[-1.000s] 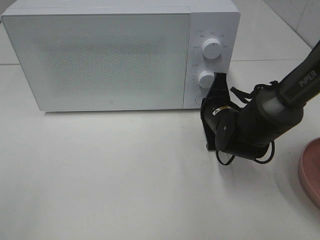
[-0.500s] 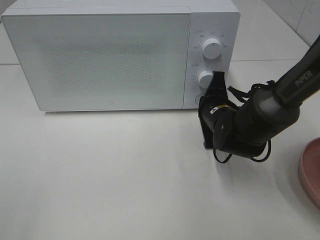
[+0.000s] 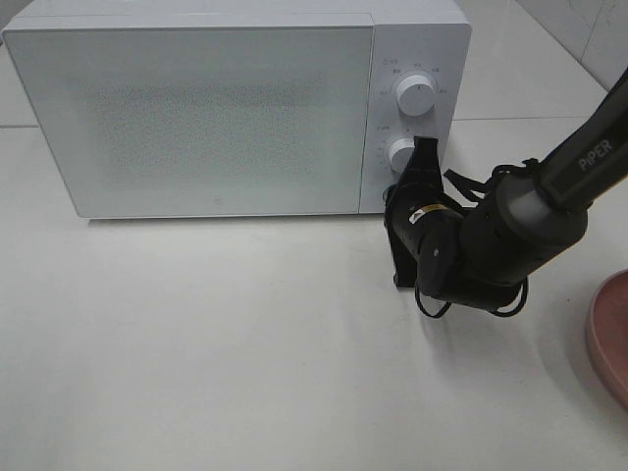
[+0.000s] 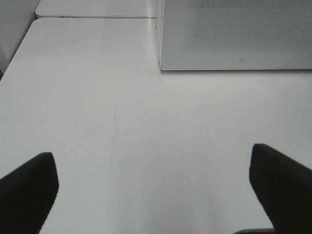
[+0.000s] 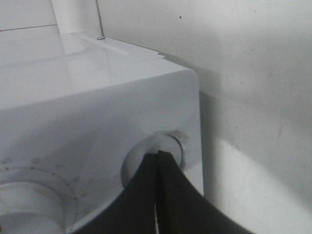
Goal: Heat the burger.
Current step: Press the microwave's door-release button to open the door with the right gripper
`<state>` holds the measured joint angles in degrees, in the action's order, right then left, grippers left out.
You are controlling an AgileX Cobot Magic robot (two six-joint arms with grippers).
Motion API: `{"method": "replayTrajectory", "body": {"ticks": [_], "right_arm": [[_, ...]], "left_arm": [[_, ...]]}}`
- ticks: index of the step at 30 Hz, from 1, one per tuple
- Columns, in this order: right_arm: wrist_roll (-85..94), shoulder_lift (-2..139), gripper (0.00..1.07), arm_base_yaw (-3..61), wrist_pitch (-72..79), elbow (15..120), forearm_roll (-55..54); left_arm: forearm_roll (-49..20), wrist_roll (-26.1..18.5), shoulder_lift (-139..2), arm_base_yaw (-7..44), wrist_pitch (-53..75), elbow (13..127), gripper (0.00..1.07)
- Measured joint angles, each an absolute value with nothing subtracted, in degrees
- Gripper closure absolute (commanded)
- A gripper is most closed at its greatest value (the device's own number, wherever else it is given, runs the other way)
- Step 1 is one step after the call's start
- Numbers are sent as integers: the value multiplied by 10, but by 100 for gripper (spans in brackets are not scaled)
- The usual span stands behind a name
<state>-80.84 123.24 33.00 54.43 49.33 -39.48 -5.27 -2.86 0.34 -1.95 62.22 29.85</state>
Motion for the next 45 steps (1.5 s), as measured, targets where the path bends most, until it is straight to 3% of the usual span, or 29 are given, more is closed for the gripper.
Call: {"method": "replayTrajectory", "body": {"ticks": [45], "right_arm": [[-746,1266,107,346,544,560,-504]], "left_arm": [[-53,-29,3,-19,622,299,7]]}}
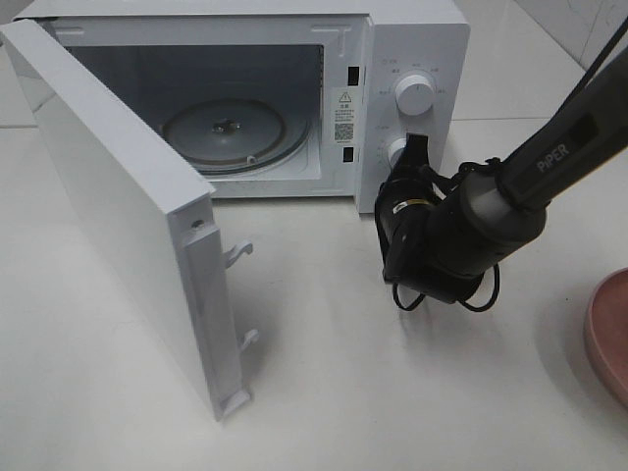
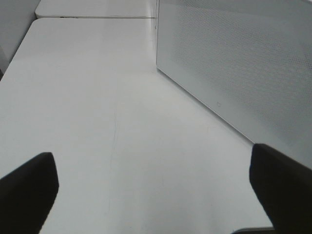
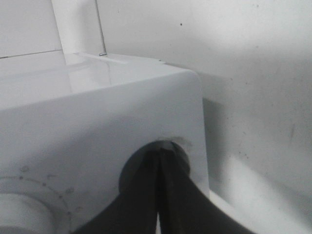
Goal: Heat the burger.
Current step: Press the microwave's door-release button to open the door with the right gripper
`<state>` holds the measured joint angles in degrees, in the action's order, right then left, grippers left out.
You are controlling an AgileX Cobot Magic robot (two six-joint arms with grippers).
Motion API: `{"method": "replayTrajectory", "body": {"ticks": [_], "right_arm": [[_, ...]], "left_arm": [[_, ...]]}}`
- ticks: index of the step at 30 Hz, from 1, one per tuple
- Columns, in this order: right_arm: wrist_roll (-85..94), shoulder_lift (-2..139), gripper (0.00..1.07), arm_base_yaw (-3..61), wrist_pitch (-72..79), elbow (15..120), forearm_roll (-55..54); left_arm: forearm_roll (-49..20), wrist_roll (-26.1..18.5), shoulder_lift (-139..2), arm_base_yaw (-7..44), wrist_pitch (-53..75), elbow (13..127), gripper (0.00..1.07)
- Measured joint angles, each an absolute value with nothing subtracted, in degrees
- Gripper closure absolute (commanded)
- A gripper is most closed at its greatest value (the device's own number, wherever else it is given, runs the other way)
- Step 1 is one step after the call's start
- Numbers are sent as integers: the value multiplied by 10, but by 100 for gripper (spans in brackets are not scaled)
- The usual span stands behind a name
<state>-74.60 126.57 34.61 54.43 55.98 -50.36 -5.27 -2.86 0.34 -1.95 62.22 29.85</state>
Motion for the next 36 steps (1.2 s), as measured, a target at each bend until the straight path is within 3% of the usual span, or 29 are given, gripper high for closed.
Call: {"method": "replayTrajectory", "body": {"ticks": [18,36], "right_arm": [[-731,1221,107,326,480,533,-464],[-559,1159,107,321,353,522,-438]], "left_arm": [[-53,-29,3,-19,622,299,7],[-53,-29,3,-19,622,299,7]]}}
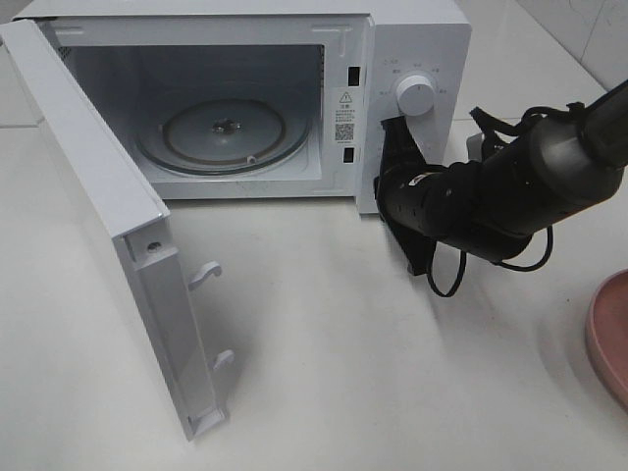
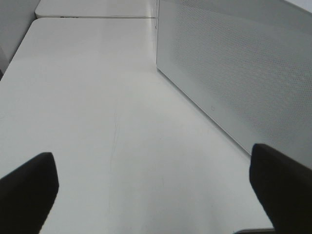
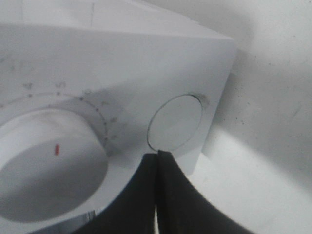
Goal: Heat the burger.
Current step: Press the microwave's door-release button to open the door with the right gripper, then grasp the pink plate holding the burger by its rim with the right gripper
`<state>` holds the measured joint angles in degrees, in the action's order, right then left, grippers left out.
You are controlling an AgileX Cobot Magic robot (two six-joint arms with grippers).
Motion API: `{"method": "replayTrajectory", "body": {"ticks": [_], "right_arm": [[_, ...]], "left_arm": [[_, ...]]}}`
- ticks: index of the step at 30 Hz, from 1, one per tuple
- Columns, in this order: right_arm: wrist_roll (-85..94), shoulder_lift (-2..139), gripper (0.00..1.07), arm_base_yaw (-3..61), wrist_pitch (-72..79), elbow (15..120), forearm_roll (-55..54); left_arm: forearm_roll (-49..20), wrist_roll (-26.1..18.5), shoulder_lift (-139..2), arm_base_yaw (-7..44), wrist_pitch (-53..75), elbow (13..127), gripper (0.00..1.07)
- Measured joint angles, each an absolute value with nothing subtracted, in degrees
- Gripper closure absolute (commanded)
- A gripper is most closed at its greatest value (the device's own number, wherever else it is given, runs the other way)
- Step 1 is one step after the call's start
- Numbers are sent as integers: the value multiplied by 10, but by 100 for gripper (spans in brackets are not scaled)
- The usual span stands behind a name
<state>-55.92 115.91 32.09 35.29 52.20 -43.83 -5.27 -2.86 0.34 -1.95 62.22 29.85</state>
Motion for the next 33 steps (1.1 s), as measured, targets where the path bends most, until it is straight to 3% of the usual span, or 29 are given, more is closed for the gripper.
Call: {"method": "replayTrajectory", "body": {"ticks": [14,28,33], "right_arm": [[-363,1087,104,321,214,481,-407],[-266,964,100,321,-65,479,-112],[-252,929,98,321,-137,479,-52]], "left_arm": [[-53,-29,3,-19,622,299,7],[-53,-29,3,-19,622,299,7],[-53,-29,3,-19,622,299,7]]}}
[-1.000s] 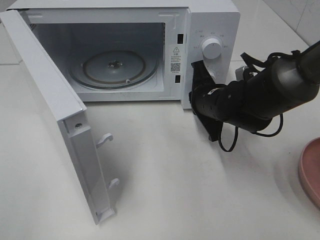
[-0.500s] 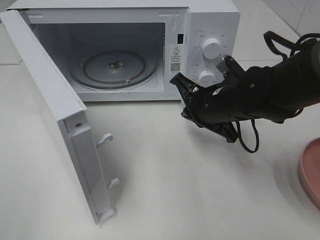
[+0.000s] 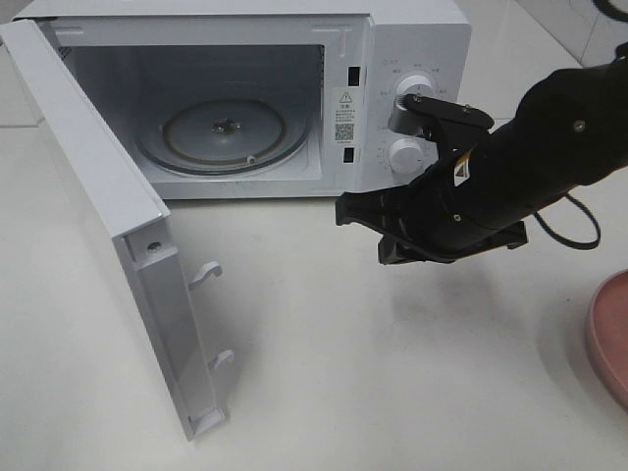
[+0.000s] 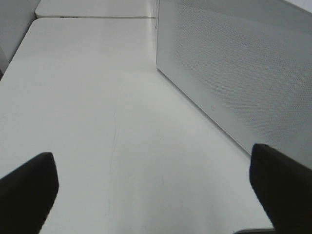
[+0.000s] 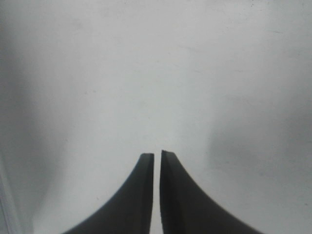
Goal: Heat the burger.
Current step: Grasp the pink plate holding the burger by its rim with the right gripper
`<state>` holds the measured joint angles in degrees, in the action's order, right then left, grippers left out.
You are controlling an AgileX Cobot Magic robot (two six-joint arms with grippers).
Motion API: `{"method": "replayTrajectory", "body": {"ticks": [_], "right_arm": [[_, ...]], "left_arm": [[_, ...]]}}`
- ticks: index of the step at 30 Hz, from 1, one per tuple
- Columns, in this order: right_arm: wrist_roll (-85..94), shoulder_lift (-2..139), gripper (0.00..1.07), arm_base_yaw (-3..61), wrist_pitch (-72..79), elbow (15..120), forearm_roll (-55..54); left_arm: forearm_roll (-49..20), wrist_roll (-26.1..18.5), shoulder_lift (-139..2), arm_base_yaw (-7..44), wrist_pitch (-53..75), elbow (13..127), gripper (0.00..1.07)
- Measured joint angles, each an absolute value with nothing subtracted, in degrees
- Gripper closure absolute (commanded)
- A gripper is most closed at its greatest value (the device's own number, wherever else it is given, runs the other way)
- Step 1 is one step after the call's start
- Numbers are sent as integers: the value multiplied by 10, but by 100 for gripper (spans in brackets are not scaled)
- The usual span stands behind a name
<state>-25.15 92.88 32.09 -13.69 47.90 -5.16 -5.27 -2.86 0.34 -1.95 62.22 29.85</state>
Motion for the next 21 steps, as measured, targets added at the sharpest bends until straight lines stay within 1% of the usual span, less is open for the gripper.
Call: {"method": "replayTrajectory", "body": {"ticks": [3,7,8,9,10,12,13,14,15,16,17,18,19,20,21], "right_arm": [[-233,892,96,321,-200,479,-15],[-222,865,93,321,-250,478,0],[-220,848,91,321,-277,478,7],[-218,841,86,321,-286,478,9],[-218,841,86,321,-286,478,9],[-214,815,75,321,-312,478,22],[-214,815,75,321,-312,478,22],[-212,799,65,321,-331,478,37],[-212,786,57,321,-354,478,54],[-212,786,57,321,-354,478,54],[-212,779,41,321,-366,478,66],[-212,779,41,321,-366,478,66],[-212,768,25,321,-389,478,89],[-212,763,19,321,-402,478,104],[-212,763,19,321,-402,478,104]], "left_arm": [[-53,-29,3,-19,622,299,7],[-53,-29,3,-19,622,299,7],[-53,-29,3,-19,622,299,7],[-53,-29,3,-19,622,299,7],[-53,-29,3,-19,622,299,7],[-53,-29,3,-19,622,299,7],[-53,-29,3,-19,622,299,7],[-53,-29,3,-19,622,299,7],[-53,-29,3,-19,622,299,7],[-53,-29,3,-19,622,299,7],[-53,-29,3,-19,622,299,7],[-53,-29,3,-19,622,299,7],[-53,-29,3,-19,622,299,7],[-53,-29,3,-19,622,299,7],[-53,-29,3,-19,622,299,7]]}}
